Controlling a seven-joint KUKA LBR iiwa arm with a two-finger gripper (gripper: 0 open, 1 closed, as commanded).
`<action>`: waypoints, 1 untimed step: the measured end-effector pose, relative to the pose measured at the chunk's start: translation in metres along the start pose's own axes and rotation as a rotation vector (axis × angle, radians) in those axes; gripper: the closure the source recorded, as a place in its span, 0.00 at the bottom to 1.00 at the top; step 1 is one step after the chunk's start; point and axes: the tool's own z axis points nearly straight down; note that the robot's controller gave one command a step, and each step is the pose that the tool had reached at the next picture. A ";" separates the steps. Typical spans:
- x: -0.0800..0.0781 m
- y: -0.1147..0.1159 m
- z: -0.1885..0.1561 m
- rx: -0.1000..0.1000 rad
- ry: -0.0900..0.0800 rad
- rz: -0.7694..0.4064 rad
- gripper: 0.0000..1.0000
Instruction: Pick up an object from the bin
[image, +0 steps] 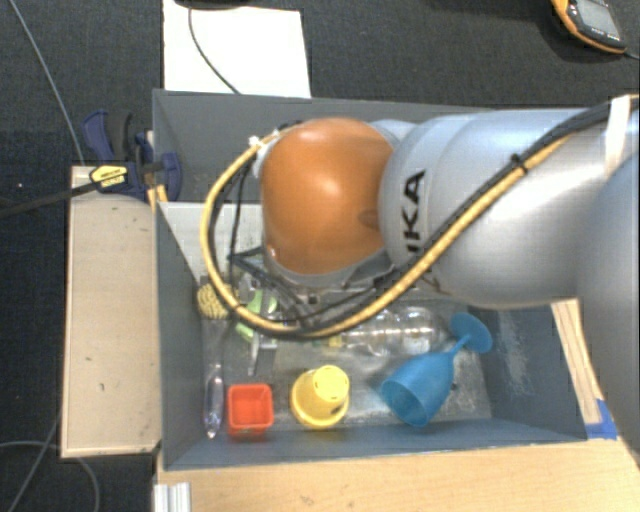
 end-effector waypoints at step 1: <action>-0.002 -0.002 -0.005 -0.002 -0.008 0.007 0.00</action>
Offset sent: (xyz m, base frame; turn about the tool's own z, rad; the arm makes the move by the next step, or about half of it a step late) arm 0.0769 -0.0261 -0.1582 -0.0869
